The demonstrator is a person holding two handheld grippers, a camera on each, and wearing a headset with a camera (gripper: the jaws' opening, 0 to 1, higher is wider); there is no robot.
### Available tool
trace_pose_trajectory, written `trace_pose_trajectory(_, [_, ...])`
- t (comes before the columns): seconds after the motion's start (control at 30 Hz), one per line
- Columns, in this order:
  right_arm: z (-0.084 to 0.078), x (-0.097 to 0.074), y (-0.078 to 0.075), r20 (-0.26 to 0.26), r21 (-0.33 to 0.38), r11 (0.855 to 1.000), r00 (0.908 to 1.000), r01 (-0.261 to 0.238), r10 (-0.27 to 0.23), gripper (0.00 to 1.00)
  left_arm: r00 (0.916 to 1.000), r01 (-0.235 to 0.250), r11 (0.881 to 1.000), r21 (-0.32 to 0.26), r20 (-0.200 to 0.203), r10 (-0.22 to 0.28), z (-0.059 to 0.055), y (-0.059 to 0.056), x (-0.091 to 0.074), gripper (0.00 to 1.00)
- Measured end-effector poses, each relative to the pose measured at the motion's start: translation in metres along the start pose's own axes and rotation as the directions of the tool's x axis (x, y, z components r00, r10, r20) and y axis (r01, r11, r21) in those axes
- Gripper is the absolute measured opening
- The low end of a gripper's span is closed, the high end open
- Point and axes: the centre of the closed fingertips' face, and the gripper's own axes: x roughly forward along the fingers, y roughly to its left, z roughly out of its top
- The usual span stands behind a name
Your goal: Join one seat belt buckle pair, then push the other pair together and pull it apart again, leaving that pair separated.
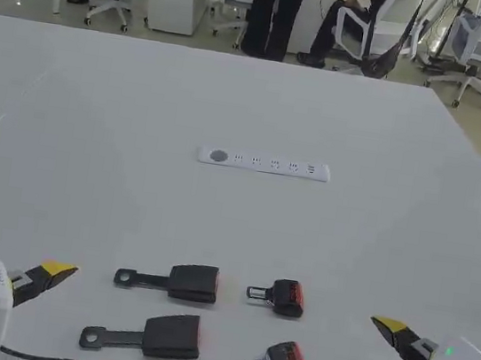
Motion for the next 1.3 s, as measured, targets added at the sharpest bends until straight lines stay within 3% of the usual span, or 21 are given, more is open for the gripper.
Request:
trace_pose_trajectory(0.23, [0.004, 0.000, 0.003, 0.002, -0.006, 1.000, 1.0000, 0.000, 0.000, 1.00, 1.0000, 0.001, 1.000, 0.002, 0.001, -0.001, 0.004, -0.004, 0.000, 1.00])
trace_pose_trajectory(0.37, [0.005, -0.001, 0.005, 0.000, -0.005, 1.000, 1.0000, -0.002, 0.002, 1.00, 1.0000, 0.001, 1.000, 0.000, 0.005, -0.001, -0.002, 0.002, 0.000, 1.00])
trace_pose_trajectory(0.47, [0.005, -0.001, 0.006, 0.001, -0.007, 1.000, 1.0000, -0.001, 0.001, 1.00, 1.0000, 0.003, 1.000, 0.002, 0.004, -0.003, 0.007, -0.006, 0.000, 1.00])
trace_pose_trajectory(0.57, [0.005, -0.001, 0.006, 0.002, -0.003, 1.000, 1.0000, 0.000, 0.000, 1.00, 1.0000, 0.004, 1.000, 0.018, -0.005, -0.004, -0.004, 0.001, 0.000, 1.00])
trace_pose_trajectory(0.73, [0.005, -0.002, 0.005, 0.003, -0.007, 1.000, 1.0000, 0.000, 0.000, 1.00, 1.0000, 0.007, 1.000, 0.013, -0.003, -0.007, 0.001, -0.003, 0.001, 1.00])
trace_pose_trajectory(0.87, [0.007, -0.002, 0.004, 0.005, -0.010, 1.000, 1.0000, 0.002, -0.002, 1.00, 1.0000, 0.007, 1.000, 0.013, 0.002, -0.007, 0.000, -0.001, 0.001, 1.00])
trace_pose_trajectory(0.93, [0.008, -0.003, 0.004, 0.006, -0.012, 1.000, 1.0000, 0.005, -0.004, 1.00, 1.0000, 0.007, 1.000, 0.015, 0.001, -0.007, 0.006, -0.007, 0.000, 1.00])
trace_pose_trajectory(1.13, [0.008, -0.004, 0.002, 0.008, -0.012, 1.000, 0.9999, 0.008, -0.008, 1.00, 0.9999, 0.013, 1.000, 0.025, -0.006, -0.012, -0.001, -0.003, 0.001, 1.00])
trace_pose_trajectory(1.3, [0.007, -0.005, 0.001, 0.008, -0.013, 1.000, 0.9999, 0.008, -0.008, 1.00, 0.9999, 0.013, 1.000, 0.025, -0.004, -0.013, 0.003, -0.006, 0.001, 1.00])
